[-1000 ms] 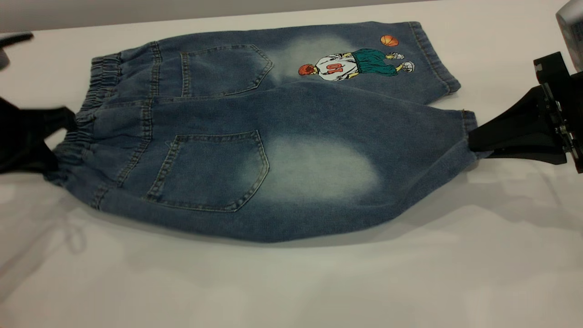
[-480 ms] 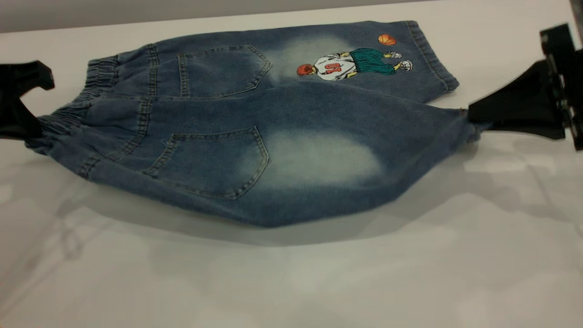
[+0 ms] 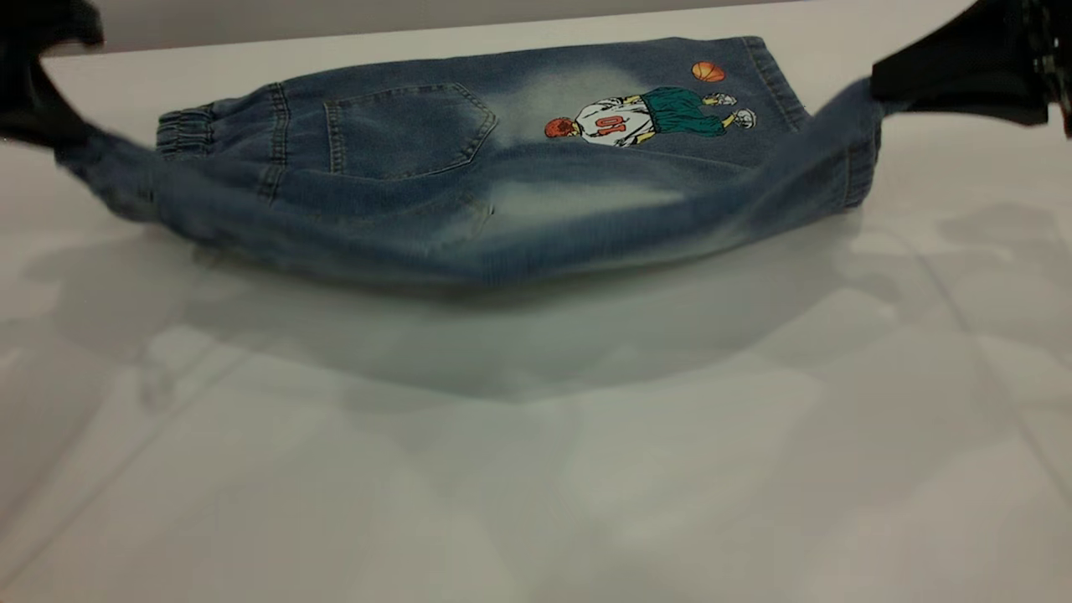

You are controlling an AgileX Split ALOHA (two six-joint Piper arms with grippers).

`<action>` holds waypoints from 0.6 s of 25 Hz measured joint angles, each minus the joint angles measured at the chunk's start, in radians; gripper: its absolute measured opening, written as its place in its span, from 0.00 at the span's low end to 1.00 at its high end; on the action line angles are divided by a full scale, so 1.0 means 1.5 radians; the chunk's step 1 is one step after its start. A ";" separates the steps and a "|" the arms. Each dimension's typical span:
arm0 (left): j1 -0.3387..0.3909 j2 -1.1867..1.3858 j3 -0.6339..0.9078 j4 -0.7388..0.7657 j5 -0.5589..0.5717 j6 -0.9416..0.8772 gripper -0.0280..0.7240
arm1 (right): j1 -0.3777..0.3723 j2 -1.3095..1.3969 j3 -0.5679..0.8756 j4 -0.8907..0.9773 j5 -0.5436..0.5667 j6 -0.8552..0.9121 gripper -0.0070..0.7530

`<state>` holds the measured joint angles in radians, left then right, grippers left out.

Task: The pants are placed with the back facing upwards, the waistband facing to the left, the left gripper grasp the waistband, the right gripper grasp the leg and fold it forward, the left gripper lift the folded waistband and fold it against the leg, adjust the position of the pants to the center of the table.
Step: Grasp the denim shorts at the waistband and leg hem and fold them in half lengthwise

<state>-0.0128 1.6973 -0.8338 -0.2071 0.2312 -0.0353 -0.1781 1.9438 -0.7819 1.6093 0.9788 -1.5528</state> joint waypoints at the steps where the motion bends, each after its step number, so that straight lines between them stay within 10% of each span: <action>1: 0.000 0.004 -0.014 -0.001 0.010 0.003 0.10 | 0.000 0.000 -0.007 0.000 -0.004 0.006 0.03; 15: 0.000 0.151 -0.219 -0.001 0.099 0.018 0.10 | 0.009 0.032 -0.135 -0.030 -0.066 0.056 0.03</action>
<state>-0.0128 1.9244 -1.1630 -0.2088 0.3791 -0.0082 -0.1642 1.9917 -0.9844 1.5637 0.8804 -1.4683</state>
